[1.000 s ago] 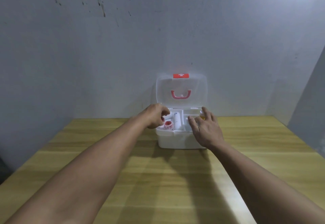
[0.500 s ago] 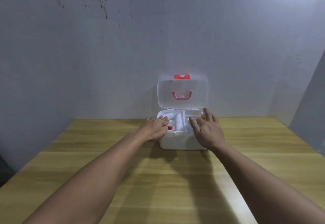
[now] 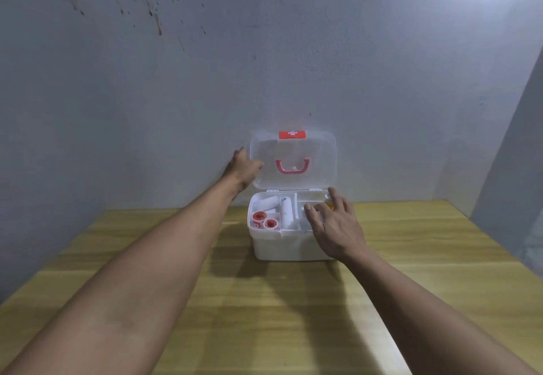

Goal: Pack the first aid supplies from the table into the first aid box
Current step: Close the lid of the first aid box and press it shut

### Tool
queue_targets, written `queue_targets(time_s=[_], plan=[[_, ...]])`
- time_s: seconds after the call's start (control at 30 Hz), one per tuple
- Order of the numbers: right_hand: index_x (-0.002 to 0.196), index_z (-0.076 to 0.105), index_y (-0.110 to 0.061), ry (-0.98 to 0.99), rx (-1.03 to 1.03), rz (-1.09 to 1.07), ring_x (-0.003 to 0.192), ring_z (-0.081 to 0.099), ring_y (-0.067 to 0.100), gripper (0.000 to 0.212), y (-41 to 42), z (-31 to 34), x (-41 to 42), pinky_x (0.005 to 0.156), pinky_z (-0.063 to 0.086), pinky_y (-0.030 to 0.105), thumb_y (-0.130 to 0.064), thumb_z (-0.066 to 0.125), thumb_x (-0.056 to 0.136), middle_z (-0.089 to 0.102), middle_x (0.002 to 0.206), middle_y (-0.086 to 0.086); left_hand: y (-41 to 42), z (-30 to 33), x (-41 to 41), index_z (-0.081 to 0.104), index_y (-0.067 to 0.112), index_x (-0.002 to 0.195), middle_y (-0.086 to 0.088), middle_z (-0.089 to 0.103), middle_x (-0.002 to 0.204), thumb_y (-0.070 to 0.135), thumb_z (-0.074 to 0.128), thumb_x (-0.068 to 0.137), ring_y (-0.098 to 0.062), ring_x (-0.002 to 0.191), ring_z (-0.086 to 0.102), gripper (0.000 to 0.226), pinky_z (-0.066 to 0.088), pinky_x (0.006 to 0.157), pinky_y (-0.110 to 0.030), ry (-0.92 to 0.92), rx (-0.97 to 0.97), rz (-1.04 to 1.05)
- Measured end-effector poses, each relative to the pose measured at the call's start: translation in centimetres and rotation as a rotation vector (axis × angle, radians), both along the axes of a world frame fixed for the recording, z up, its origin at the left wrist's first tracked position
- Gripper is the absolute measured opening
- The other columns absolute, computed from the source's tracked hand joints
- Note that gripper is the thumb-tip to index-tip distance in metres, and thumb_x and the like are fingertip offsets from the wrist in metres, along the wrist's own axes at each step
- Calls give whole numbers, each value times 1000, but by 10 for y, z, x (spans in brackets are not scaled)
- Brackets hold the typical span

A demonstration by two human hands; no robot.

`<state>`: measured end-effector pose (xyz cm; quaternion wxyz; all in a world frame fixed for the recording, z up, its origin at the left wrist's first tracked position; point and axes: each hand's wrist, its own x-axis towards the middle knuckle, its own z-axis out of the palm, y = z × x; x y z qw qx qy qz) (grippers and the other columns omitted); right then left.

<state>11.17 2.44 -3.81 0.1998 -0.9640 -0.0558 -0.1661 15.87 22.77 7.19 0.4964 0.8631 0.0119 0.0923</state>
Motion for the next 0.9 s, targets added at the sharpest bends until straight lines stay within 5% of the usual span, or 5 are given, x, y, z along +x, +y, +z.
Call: queue_targets(time_s=[0.33, 0.47, 0.6, 0.73, 0.9], plan=[[136, 44, -20, 109, 249, 72, 147, 12, 23, 60, -7, 24, -10, 116, 22, 44, -59, 26, 94, 12, 160, 8, -4, 14, 12, 54, 8, 111, -17, 55, 131, 15, 61, 76, -26, 105, 51, 37, 42, 88, -38, 43, -224, 50], [130, 49, -13, -93, 286, -62, 125, 48, 27, 48, -12, 45, -5, 99, 42, 40, -43, 50, 93, 47, 141, 12, 2, 12, 3, 47, 13, 137, -8, 56, 132, 11, 58, 83, -23, 112, 56, 56, 45, 91, -33, -13, -216, 34], [120, 58, -13, -183, 537, -80, 93, 64, 24, 36, -1, 70, -5, 80, 54, 37, -25, 64, 87, 68, 112, 7, 7, 0, -10, 55, 12, 132, -11, 63, 122, 20, 59, 90, -26, 108, 61, 43, 49, 94, -34, -108, -107, 80], [112, 60, -11, -560, 85, -75, 98, 58, 33, 43, 7, 80, -9, 74, 52, 42, -8, 75, 72, 62, 111, 14, 13, -9, -25, 61, 8, 122, -7, 64, 112, 23, 63, 90, -18, 95, 56, 36, 42, 85, -26, -198, 30, 124], [130, 54, -16, -464, -179, 98, 124, 49, 35, 59, -5, 88, -5, 100, 42, 47, -7, 75, 75, 52, 139, 15, 12, -12, -39, 62, 7, 120, -9, 65, 110, 20, 64, 90, -16, 89, 54, 33, 38, 79, -24, -258, 130, 113]])
